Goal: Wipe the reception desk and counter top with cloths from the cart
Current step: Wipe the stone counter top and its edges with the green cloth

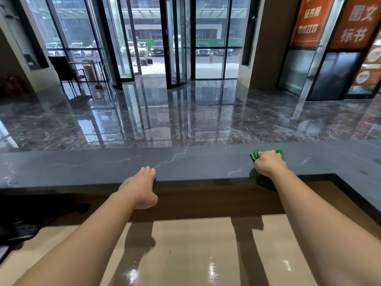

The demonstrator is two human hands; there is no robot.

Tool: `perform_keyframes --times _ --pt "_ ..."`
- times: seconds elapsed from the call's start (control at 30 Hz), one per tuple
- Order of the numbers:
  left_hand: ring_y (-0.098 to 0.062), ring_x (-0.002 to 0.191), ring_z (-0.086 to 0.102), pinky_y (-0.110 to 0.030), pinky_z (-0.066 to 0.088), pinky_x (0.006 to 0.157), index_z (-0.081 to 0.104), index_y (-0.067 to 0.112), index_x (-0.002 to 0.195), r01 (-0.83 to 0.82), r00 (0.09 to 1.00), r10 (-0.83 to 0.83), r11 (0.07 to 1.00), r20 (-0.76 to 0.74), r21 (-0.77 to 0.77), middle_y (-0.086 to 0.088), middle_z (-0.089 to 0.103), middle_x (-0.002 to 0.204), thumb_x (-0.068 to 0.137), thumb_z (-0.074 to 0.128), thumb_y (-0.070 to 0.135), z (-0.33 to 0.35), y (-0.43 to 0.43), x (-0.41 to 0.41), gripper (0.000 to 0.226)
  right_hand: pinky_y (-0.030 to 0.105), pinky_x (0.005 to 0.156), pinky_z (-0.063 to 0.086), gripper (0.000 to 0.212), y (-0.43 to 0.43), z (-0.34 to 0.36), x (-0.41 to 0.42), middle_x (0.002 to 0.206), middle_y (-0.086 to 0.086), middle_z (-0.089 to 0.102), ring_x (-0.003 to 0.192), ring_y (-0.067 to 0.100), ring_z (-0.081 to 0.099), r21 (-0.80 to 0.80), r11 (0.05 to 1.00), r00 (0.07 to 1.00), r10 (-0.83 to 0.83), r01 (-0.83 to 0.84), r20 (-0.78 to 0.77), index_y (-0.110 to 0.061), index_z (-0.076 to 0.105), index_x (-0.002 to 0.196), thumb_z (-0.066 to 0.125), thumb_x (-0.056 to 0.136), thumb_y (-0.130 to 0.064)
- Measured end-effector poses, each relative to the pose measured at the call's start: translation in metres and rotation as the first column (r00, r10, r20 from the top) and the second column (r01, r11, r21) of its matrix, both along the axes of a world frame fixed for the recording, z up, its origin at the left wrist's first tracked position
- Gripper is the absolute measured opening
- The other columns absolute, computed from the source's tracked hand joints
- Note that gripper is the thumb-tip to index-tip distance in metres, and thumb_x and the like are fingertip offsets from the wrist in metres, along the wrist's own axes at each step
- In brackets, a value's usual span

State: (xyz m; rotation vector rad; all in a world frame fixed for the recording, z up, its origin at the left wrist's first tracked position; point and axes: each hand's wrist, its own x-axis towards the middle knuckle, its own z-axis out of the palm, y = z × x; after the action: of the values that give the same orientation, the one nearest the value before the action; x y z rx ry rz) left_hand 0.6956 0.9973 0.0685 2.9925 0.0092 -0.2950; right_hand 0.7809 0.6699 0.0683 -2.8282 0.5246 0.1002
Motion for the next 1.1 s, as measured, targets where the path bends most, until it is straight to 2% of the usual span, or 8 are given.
perform_keyframes --times 0.1,0.23,0.4,0.53,0.67,0.87,0.97,1.1 --pt "-0.019 0.149 0.001 -0.037 0.024 0.118 0.003 0.016 0.155 -0.006 1.0 0.005 1.0 0.01 0.003 -0.002 0.0 0.162 0.083 0.052 0.006 -0.003 0.001 0.001 0.087 0.049 0.113 0.026 0.042 0.045 -0.004 0.005 0.148 0.021 0.032 0.136 0.037 0.028 -0.024 0.999 0.998 0.047 -0.046 0.044 -0.011 0.047 0.137 0.038 0.097 -0.017" --pt "-0.02 0.149 0.001 -0.036 0.025 0.118 0.004 0.018 0.154 -0.006 1.0 0.006 1.0 0.007 -0.007 -0.002 -0.001 0.162 0.083 0.054 0.004 -0.006 -0.001 0.004 0.088 0.049 0.118 0.016 0.047 0.13 -0.006 0.009 0.156 0.019 0.021 0.143 0.035 0.02 -0.016 0.964 0.96 0.264 -0.264 0.095 -0.012 0.043 0.143 0.038 0.096 -0.016" --pt "-0.02 0.149 -0.004 -0.037 0.018 0.119 0.0 0.016 0.154 -0.026 0.999 0.026 0.999 -0.022 0.02 -0.003 -0.004 0.162 0.083 0.056 0.007 -0.008 -0.002 0.009 0.091 0.049 0.12 0.01 0.051 0.221 -0.008 0.013 0.162 0.016 0.008 0.148 0.033 0.007 0.006 0.811 0.809 0.584 -0.585 0.069 -0.018 0.034 0.15 0.036 0.099 -0.023" --pt "-0.02 0.149 -0.006 -0.037 0.014 0.12 -0.004 0.014 0.154 -0.032 0.999 0.035 0.998 -0.042 0.062 -0.004 -0.007 0.162 0.085 0.056 0.01 -0.008 -0.004 0.012 0.092 0.048 0.12 0.012 0.051 0.217 -0.008 0.025 0.163 0.009 0.006 0.15 0.029 0.004 0.019 0.749 0.749 0.661 -0.662 0.047 -0.024 0.029 0.153 0.027 0.101 -0.025" --pt "-0.019 0.149 -0.004 -0.037 0.017 0.12 -0.002 0.015 0.155 -0.04 0.998 0.042 0.998 -0.042 0.053 -0.003 -0.005 0.162 0.085 0.054 0.009 -0.008 -0.003 0.012 0.089 0.047 0.119 0.018 0.051 0.166 -0.007 0.04 0.163 0.007 0.012 0.149 0.029 0.009 0.023 0.815 0.814 0.577 -0.579 0.062 -0.024 0.03 0.152 0.026 0.102 -0.024" --pt "-0.019 0.149 -0.004 -0.037 0.019 0.12 -0.002 0.015 0.154 -0.032 0.998 0.034 0.999 -0.043 0.044 -0.002 -0.005 0.162 0.084 0.052 0.007 -0.009 -0.001 0.011 0.089 0.047 0.114 0.023 0.051 0.048 -0.009 0.051 0.161 0.008 0.016 0.147 0.03 0.014 -0.035 0.964 0.962 0.267 -0.265 0.061 -0.023 0.032 0.151 0.026 0.101 -0.022" --pt "-0.019 0.149 -0.004 -0.037 0.02 0.119 -0.001 0.016 0.155 -0.021 0.999 0.023 0.999 -0.028 0.048 -0.002 -0.005 0.162 0.085 0.053 0.007 -0.011 -0.001 0.011 0.089 0.05 0.115 0.022 0.052 0.008 -0.009 0.051 0.163 0.007 0.009 0.149 0.029 0.008 -0.024 0.99 0.99 0.138 -0.137 0.033 -0.024 0.025 0.154 0.025 0.102 -0.021" --pt "-0.021 0.149 -0.003 -0.039 0.023 0.119 0.0 0.017 0.155 -0.013 0.999 0.015 0.998 -0.034 0.057 -0.003 -0.004 0.162 0.086 0.054 0.009 -0.011 -0.001 0.012 0.088 0.049 0.113 0.023 0.052 0.019 -0.007 0.045 0.162 0.011 0.008 0.148 0.032 0.01 -0.038 0.996 0.996 0.086 -0.085 0.027 -0.021 0.027 0.153 0.026 0.101 -0.016"
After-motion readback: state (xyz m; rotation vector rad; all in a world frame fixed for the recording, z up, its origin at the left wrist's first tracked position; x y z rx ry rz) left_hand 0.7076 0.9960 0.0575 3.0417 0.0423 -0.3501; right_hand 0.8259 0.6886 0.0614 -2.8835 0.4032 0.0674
